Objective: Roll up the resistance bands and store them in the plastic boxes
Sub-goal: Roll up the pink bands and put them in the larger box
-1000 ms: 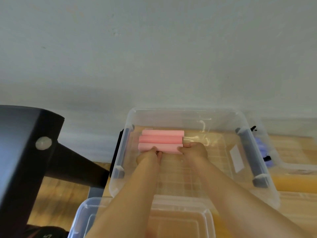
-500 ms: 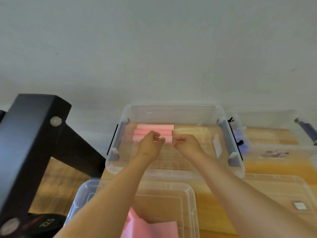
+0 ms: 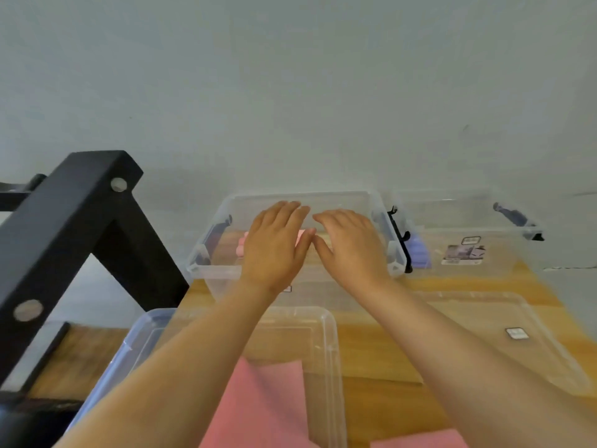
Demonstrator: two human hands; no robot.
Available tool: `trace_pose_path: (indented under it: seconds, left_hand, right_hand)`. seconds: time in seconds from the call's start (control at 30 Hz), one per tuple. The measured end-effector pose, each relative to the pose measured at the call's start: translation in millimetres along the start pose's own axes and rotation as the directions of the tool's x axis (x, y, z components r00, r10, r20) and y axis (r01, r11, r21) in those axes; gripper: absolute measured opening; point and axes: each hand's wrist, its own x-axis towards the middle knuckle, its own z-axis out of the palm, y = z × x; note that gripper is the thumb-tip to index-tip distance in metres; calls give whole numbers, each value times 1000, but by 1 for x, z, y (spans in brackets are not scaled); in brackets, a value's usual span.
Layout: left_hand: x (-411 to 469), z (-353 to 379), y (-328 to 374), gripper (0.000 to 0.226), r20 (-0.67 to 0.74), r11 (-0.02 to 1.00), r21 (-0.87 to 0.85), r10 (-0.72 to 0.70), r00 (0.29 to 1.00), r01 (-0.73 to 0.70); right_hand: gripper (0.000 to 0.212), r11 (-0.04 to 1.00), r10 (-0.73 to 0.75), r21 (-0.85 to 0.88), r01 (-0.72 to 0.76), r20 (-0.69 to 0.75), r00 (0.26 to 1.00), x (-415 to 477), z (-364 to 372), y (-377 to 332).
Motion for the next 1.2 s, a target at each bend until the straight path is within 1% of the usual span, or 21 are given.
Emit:
trace_pose_path:
  seconds: [0.07, 0.13, 0.23, 0.33, 0.43, 0.5, 0.6, 0.67, 0.8, 0.87, 0.9, 0.93, 0.97, 1.0, 1.03, 1.07, 1.13, 1.2]
  left_hand:
    - [-13, 0, 1, 48, -9, 995, 55, 78, 997, -77]
    - [-27, -2, 3, 51, -13, 987, 94, 135, 991, -134]
    - [-50, -10, 8, 54, 3, 973, 123, 197, 980, -196]
    - [-77, -23, 16, 60, 62, 962, 139, 230, 971, -236]
    - [-116, -45, 29, 71, 127, 961, 134, 227, 965, -244]
    - [-147, -63, 41, 75, 182, 967, 132, 193, 964, -218]
    - [-193, -88, 58, 62, 238, 963, 177, 157, 959, -202]
    - [-220, -100, 64, 58, 266, 964, 181, 143, 953, -195]
    - [-261, -114, 72, 56, 336, 981, 89, 131, 933, -170]
    - [-275, -117, 78, 49, 356, 985, 64, 129, 926, -161]
    - [-281, -119, 83, 43, 351, 992, 20, 109, 930, -124]
    - [-287, -123, 88, 35, 355, 997, -68, 65, 933, -43]
    - [-293, -125, 93, 26, 377, 980, -189, 20, 926, 55]
    - [-298, -127, 97, 20, 420, 947, -289, -9, 907, 144]
    - [-302, -128, 100, 17, 476, 921, -335, -16, 879, 198]
    - [-307, -129, 102, 17, 540, 915, -335, -10, 841, 226]
    - [-316, -128, 105, 21, 658, 933, -268, -4, 753, 240]
    - [-320, -123, 106, 27, 732, 953, -189, -23, 680, 235]
  right_hand:
    - [31, 998, -50, -49, 46, -76, 996, -15, -3, 5]
    - [37, 993, -79, -97, 70, -87, 993, -28, -6, 8]
    - [46, 985, -119, -130, 110, -57, 991, -50, -16, 5]
    - [43, 979, -164, -126, 163, -2, 986, -77, -33, -5]
    - [43, 981, -170, -86, 175, 65, 983, -113, -53, -24]
    - [45, 982, -171, -66, 178, 100, 980, -139, -66, -42]
    - [46, 980, -187, -38, 194, 143, 972, -178, -83, -72]
    - [45, 976, -206, -38, 216, 180, 962, -203, -94, -90]
    - [41, 971, -230, 3, 240, 296, 927, -244, -105, -111]
    - [34, 969, -245, 41, 245, 325, 913, -261, -108, -116]
    - [30, 969, -246, 59, 241, 346, 905, -268, -110, -117]
    - [26, 972, -234, 78, 221, 381, 895, -275, -113, -117]
    - [25, 980, -201, 93, 178, 430, 880, -281, -117, -117]
    - [25, 986, -164, 103, 131, 483, 860, -286, -119, -115]
    - [25, 989, -145, 112, 100, 532, 834, -291, -121, -114]
    - [26, 989, -141, 118, 89, 572, 808, -295, -121, -113]
    - [29, 989, -146, 115, 96, 618, 772, -301, -121, -112]
    - [32, 991, -131, 95, 91, 634, 762, -307, -121, -113]
